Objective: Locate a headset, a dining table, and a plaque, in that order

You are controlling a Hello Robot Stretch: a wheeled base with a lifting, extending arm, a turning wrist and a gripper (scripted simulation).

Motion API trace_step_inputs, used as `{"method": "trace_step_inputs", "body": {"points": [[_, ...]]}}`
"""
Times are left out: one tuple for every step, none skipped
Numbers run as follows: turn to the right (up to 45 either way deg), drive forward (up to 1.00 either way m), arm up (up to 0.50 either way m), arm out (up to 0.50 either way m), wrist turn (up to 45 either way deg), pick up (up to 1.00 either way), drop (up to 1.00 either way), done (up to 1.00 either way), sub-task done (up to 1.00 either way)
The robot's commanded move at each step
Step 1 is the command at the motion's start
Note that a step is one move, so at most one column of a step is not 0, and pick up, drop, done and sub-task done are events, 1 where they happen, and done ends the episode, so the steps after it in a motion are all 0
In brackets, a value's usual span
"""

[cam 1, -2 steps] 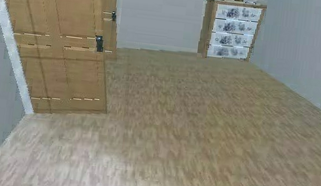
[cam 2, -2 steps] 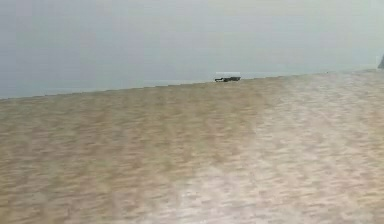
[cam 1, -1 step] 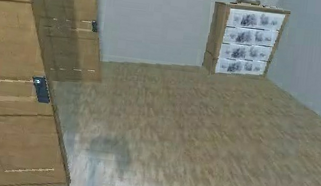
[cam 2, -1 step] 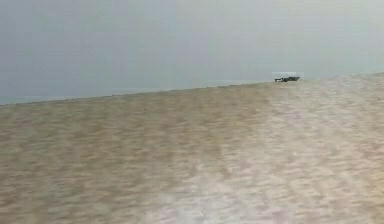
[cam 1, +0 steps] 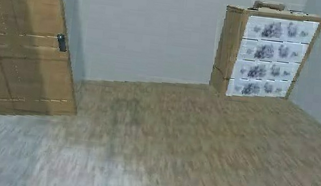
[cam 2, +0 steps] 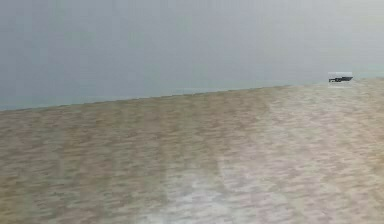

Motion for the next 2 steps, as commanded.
{"method": "trace_step_inputs", "body": {"points": [[-9.0, 0.00, 0.00, 0.00, 0.0, 0.00, 0.00, 0.00, 0.00], [0.0, 0.50, 0.00, 0.00, 0.0, 0.00, 0.00, 0.00, 0.00]]}}
